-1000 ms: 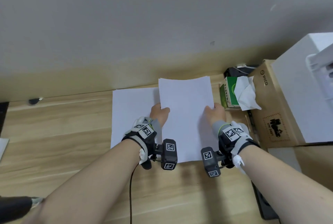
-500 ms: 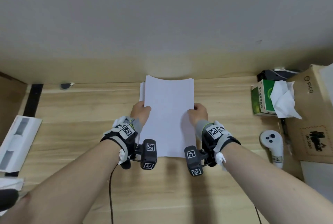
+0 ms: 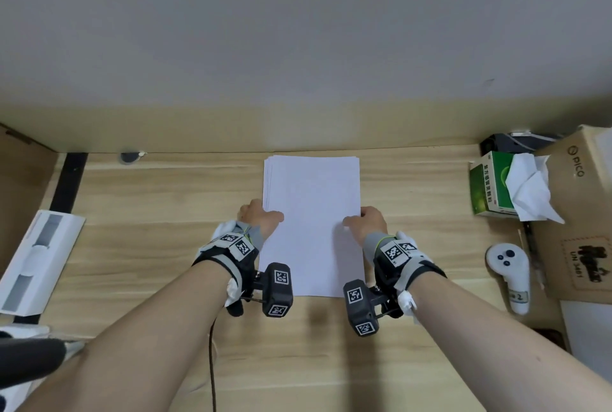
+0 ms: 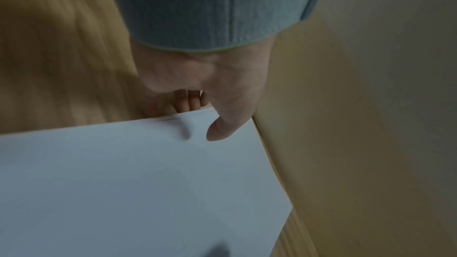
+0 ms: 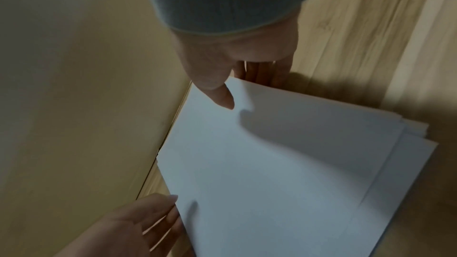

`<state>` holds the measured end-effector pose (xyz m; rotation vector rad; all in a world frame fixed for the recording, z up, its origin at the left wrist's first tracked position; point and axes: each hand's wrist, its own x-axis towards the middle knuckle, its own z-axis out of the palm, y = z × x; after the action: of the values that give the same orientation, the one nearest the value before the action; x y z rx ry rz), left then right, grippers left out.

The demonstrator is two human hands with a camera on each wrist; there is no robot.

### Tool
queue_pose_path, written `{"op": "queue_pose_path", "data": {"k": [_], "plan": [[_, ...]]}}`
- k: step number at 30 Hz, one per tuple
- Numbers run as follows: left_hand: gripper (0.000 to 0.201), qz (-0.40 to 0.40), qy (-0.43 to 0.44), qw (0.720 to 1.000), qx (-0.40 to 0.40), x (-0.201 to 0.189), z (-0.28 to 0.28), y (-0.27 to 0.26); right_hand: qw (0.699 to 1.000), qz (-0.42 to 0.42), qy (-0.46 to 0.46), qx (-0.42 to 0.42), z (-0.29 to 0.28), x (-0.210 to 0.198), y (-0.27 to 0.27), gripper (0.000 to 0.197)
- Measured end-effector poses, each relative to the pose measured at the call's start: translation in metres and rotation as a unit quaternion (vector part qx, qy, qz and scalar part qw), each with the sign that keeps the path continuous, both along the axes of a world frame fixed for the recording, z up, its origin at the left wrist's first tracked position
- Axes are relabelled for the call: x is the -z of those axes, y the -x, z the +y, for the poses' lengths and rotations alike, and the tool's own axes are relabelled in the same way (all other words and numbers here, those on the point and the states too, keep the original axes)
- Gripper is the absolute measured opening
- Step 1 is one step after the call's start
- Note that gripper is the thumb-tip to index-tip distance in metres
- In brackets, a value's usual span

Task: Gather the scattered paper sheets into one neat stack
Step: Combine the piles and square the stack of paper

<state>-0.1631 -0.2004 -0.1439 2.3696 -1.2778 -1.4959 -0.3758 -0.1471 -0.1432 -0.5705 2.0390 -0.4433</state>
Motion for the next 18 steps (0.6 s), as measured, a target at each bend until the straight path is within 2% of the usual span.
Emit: {"op": "queue_pose_path", "data": {"k": [1, 3, 7, 9, 11, 12, 14, 16, 18], "plan": [[0.068, 0.024, -0.005, 1.000, -0.018, 0.003, 0.000, -0.002, 1.000, 0.003, 0.003, -0.003, 0.001, -0.001, -0.002, 0.005], [0.061, 0.061, -0.010, 0.997, -0.046, 0.004, 0.004, -0.007, 1.000, 0.006, 0.001, -0.002, 0.007, 0.001, -0.006, 0.016], [0.020, 0.066, -0.030, 0.996, -0.044, -0.003, 0.021, -0.018, 1.000, -0.010, -0.015, 0.010, 0.024, 0.004, -0.012, 0.012], [0.027, 0.082, -0.028, 0.994, -0.065, 0.000, 0.033, -0.024, 0.999, -0.027, -0.013, 0.026, 0.032, 0.002, -0.019, 0.010], [0.047, 0.106, -0.012, 0.990, -0.096, 0.006, 0.041, -0.030, 0.998, -0.043, 0.002, 0.049, 0.037, 0.001, -0.027, 0.017], [0.051, 0.112, -0.009, 0.989, -0.100, 0.011, 0.043, -0.033, 0.997, -0.057, 0.006, 0.059, 0.039, -0.001, -0.031, 0.022], [0.054, 0.134, -0.010, 0.985, -0.107, 0.014, 0.046, -0.036, 0.993, -0.093, 0.015, 0.065, 0.040, -0.004, -0.039, 0.030], [0.056, 0.162, -0.007, 0.978, -0.132, -0.006, 0.051, -0.038, 0.992, -0.109, 0.025, 0.054, 0.041, -0.011, -0.047, 0.029], [0.049, 0.172, -0.001, 0.974, -0.145, -0.009, 0.048, -0.042, 0.992, -0.113, 0.041, 0.040, 0.038, -0.021, -0.050, 0.028]]}}
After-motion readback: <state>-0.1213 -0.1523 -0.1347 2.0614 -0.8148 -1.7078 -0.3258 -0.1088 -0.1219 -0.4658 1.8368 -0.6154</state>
